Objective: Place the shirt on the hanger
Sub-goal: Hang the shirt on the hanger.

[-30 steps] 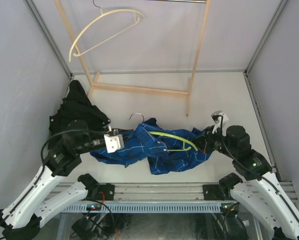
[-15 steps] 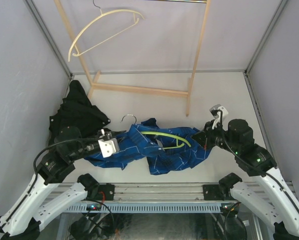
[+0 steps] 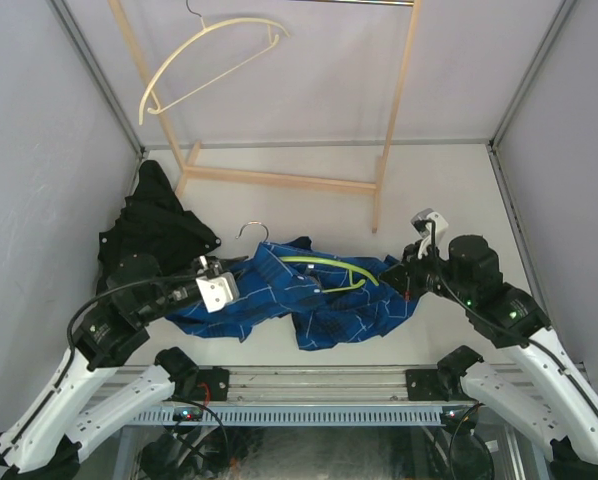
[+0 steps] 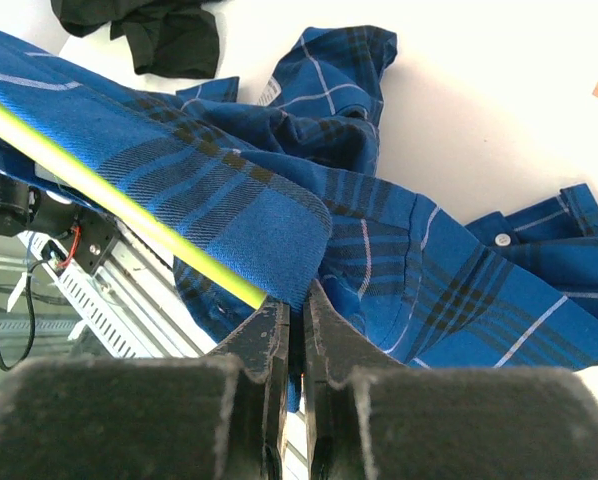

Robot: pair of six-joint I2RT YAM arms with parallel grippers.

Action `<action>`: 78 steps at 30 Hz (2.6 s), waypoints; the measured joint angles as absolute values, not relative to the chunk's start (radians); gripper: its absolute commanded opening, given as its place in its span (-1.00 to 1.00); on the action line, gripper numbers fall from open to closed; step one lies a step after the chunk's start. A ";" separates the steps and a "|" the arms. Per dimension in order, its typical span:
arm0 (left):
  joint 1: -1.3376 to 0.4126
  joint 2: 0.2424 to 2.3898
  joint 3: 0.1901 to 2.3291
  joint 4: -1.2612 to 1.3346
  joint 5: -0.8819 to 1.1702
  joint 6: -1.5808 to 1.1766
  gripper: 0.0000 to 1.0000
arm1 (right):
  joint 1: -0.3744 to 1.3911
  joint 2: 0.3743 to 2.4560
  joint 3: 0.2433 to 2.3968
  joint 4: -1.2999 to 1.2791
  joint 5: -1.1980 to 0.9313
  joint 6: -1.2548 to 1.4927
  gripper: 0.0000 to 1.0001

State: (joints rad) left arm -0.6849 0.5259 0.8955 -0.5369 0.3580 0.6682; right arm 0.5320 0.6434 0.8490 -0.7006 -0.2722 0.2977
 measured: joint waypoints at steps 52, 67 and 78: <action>-0.709 0.575 0.922 -0.323 0.278 0.611 -0.99 | 0.711 0.882 0.975 -0.214 -0.218 0.397 -1.00; -0.829 0.638 0.886 -0.233 0.191 0.555 -0.99 | 0.783 0.991 0.975 -0.022 -0.359 0.471 -1.00; -0.873 0.654 0.798 -0.101 0.115 0.453 -1.00 | 0.965 1.016 0.975 -0.039 -0.332 0.423 -1.00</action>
State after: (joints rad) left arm -0.8734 0.6540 0.7979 -0.1013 0.1146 0.4530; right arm 0.9649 1.0157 0.9749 -0.0391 -0.3317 0.4232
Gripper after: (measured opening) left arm 0.167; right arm 0.014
